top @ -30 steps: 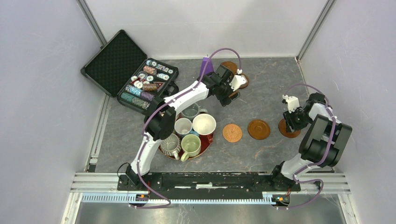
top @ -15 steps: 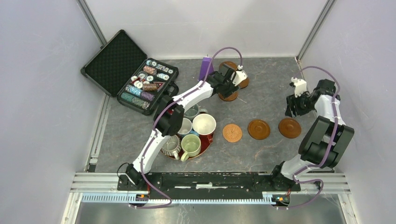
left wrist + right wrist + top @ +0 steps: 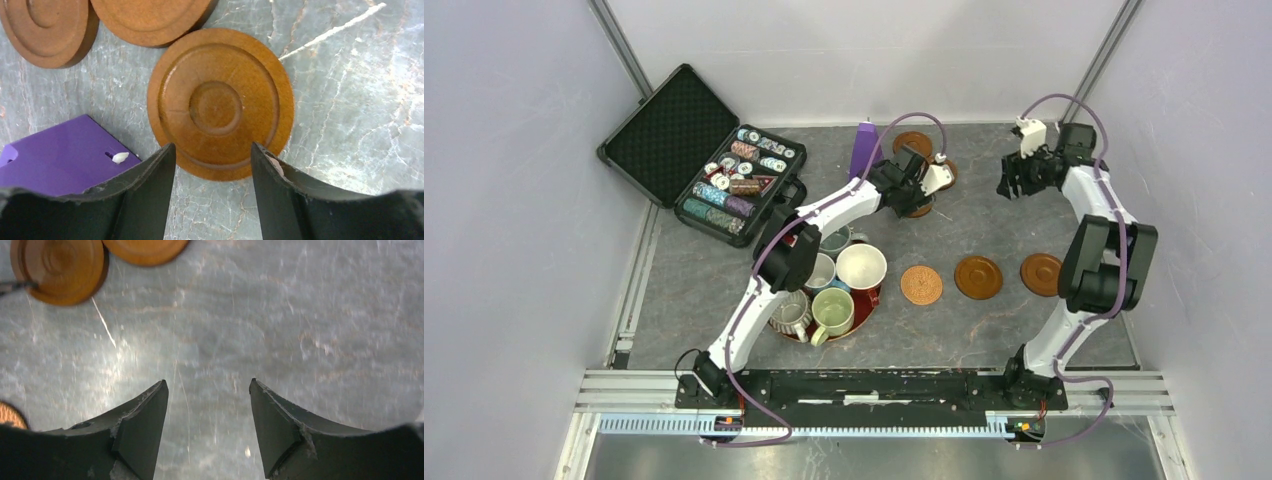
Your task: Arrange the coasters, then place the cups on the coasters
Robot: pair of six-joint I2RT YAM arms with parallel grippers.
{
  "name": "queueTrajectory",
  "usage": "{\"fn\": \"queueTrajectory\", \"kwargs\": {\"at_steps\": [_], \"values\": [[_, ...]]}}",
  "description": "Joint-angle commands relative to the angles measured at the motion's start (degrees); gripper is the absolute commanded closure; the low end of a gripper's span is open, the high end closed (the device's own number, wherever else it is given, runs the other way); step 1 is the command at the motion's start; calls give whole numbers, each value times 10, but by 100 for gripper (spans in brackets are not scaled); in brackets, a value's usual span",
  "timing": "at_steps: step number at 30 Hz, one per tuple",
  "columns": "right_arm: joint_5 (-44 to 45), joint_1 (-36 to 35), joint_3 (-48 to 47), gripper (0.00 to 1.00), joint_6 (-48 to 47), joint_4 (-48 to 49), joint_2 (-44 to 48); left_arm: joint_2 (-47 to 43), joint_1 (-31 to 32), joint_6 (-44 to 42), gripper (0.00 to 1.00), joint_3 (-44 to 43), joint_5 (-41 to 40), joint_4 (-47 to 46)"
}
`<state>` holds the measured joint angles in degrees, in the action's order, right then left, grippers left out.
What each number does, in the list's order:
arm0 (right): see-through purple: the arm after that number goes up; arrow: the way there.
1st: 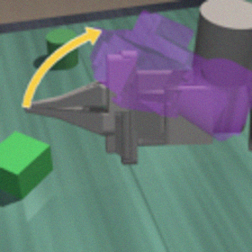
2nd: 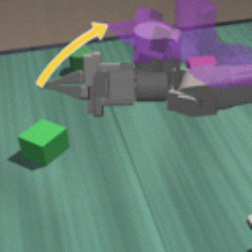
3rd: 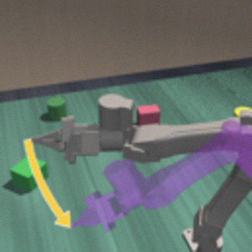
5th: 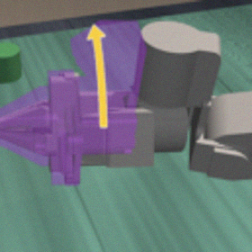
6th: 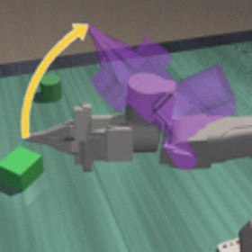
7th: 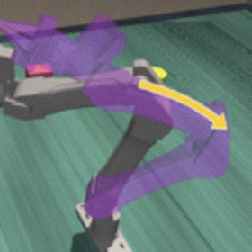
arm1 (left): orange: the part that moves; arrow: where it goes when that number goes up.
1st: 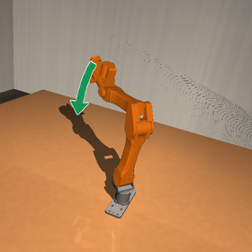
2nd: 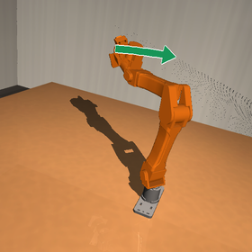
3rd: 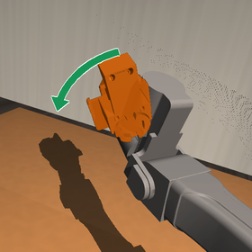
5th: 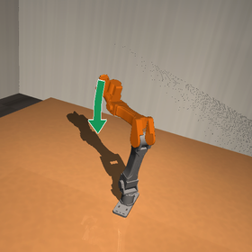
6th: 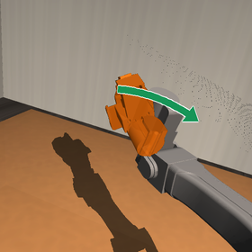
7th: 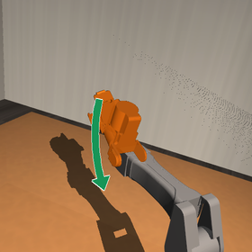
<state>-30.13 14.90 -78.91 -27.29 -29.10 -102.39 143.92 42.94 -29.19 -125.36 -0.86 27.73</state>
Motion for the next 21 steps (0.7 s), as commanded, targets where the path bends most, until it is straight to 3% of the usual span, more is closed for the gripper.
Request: {"fn": "queueTrajectory", "kwargs": {"at_steps": [1,16,21], "values": [[25,-43,-61,31,74,86,-50,-55,21,-44,37,81,56,20],[92,-146,-189,25,111,178,-207,-158,47,-30,39,226,125,31],[125,-180,-222,24,117,196,-250,-181,46,2,33,232,124,7]]}}
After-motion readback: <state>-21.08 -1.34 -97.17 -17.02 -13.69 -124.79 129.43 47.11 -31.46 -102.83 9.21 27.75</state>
